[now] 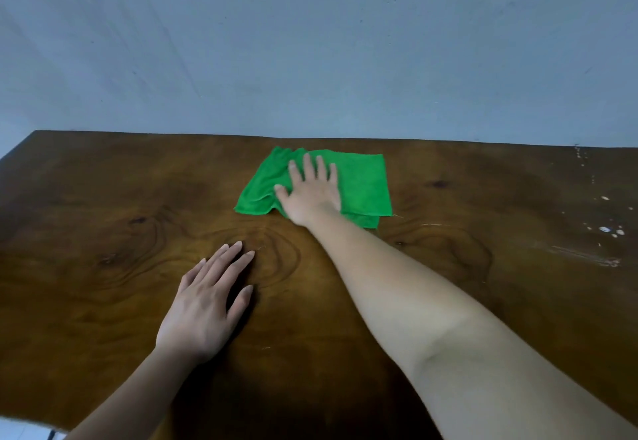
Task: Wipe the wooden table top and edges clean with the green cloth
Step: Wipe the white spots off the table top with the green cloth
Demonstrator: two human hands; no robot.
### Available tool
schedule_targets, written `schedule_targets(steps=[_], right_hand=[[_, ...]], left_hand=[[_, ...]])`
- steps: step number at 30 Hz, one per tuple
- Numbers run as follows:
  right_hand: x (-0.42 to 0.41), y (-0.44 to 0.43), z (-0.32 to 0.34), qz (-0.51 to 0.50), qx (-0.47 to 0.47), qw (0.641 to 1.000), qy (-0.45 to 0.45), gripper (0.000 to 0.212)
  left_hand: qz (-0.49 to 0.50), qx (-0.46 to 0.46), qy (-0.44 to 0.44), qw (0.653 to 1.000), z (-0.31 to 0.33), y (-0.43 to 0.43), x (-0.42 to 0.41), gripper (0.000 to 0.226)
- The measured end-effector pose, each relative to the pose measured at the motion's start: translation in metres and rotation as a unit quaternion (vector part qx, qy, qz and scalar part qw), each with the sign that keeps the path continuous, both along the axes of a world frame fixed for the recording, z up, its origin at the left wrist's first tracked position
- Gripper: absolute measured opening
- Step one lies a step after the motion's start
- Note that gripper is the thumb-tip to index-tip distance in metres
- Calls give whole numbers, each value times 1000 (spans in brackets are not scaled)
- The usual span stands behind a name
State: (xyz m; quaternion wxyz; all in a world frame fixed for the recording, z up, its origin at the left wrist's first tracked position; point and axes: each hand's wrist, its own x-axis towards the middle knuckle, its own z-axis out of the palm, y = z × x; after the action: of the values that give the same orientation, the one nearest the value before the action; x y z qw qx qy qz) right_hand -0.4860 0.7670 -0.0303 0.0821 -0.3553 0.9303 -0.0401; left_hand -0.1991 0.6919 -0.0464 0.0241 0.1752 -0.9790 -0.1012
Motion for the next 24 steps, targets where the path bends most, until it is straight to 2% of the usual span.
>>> schedule_targets(steps=[5,8,13,17,20,24], right_hand=[[-2,-6,-2,174,0,985,-11,82],[-35,22,1,205,-10,979,-7,82],[-92,91,3,108,-18,994,5,84],[-119,156,2,-9,-21,1000,13,85],[-116,188,-2,-91,-16,996,14,83],[-75,197,-7,-135,-11,991,18,83]], left_hand=[[2,9,-9,1000,1,-1,-2,67],[2,8,-7,1000,3,2,-1,68],[8,10,-18,1000,10,6,-3,69],[8,11,-18,1000,11,7,-4,71],[8,10,-17,1000,10,6,-3,72],[10,1,-21,1000,7,6,-3,74]])
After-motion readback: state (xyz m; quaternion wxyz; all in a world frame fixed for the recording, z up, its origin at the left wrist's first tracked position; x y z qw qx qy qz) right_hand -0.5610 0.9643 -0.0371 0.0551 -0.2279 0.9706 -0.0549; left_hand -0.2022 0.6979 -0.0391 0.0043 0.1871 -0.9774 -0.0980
